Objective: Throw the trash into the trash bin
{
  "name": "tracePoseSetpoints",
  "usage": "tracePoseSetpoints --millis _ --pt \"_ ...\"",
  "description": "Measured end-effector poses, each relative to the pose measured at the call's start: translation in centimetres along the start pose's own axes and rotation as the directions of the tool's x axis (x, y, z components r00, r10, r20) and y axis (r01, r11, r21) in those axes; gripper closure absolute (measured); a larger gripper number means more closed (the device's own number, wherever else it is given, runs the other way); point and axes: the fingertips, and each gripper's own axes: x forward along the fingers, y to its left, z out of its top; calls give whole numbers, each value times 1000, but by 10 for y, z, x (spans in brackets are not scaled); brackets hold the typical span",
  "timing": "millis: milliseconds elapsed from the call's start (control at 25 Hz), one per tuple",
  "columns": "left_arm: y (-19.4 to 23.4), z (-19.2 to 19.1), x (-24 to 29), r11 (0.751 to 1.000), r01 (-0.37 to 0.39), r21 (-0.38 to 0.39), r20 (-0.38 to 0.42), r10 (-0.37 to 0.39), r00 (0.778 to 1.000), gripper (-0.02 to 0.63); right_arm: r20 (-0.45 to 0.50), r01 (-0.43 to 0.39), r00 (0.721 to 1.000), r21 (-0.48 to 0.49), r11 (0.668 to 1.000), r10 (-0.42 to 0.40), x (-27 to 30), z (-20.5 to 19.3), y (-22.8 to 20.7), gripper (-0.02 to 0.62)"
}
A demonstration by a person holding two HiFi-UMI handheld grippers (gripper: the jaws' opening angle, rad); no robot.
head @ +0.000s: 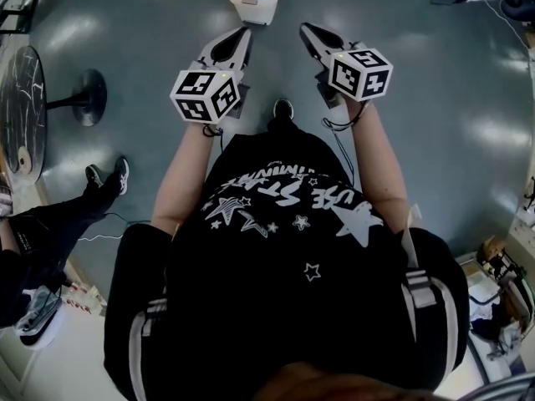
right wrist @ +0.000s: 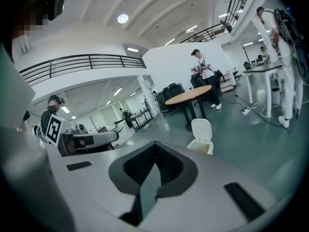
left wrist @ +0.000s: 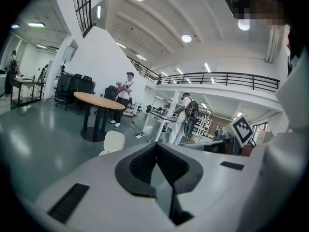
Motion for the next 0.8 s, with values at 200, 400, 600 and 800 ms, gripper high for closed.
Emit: tracePoseSetpoints --millis 200,400,600,800 --pt "1 0 -16 1000 5 -2 12 -5 1000 595 13 16 1000 -14 1000 -16 -4 -1 16 589" --pt "-3 0 -25 1000 16 -3 22 -16 1000 595 7 18 1000 -17 1000 -18 -7 -11 21 589" --pt "-14 -2 -27 1000 21 -8 22 -21 1000 595 9 24 1000 -29 999 -24 -19 -8 23 589" --pt "-31 1 -26 1000 30 2 25 -30 999 595 28 29 999 -41 999 -28 -34 5 23 589"
